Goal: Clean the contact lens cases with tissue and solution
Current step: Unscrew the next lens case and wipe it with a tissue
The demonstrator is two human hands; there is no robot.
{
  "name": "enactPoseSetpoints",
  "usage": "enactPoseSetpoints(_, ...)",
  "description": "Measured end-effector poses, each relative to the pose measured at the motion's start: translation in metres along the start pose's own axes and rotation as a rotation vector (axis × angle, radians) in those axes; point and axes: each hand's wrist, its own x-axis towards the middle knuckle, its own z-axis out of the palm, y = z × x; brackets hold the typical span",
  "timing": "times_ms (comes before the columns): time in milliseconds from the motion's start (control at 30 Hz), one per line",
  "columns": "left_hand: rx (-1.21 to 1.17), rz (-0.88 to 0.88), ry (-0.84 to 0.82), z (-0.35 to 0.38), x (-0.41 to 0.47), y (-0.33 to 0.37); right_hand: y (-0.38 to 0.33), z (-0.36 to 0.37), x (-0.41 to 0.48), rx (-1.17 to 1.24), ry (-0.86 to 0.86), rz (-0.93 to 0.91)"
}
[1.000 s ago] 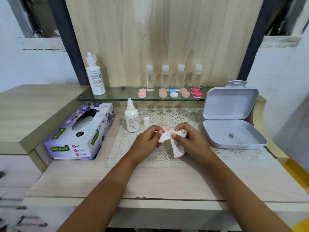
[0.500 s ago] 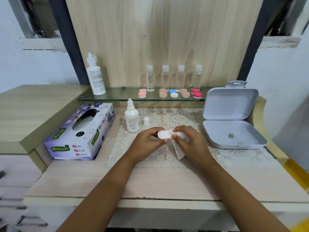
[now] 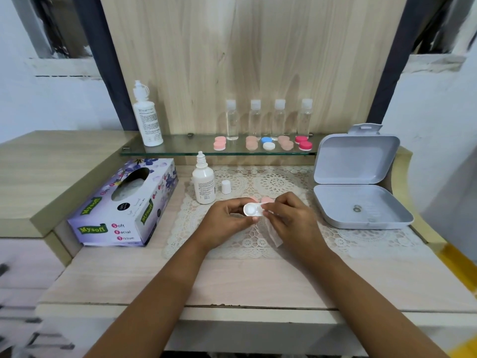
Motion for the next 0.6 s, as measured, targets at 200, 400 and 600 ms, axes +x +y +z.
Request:
enactPoseSetpoints(200, -0.066, -0.029, -0.009, 0.002, 0.0, 0.0, 0.001, 0.003, 0.0, -0.028, 0.019, -0.009)
enactPoseSetpoints(400, -0.04, -0.029, -0.031, 0.002, -0.001, 0.001, -0.003, 0.008, -0.001, -0.078, -0.041, -0.087)
enactPoseSetpoints(600, 0.04, -0.001, -0.069, 0.002, -0.001, 0.002, -0.012, 0.009, -0.001, -0.086, -0.078, -0.195)
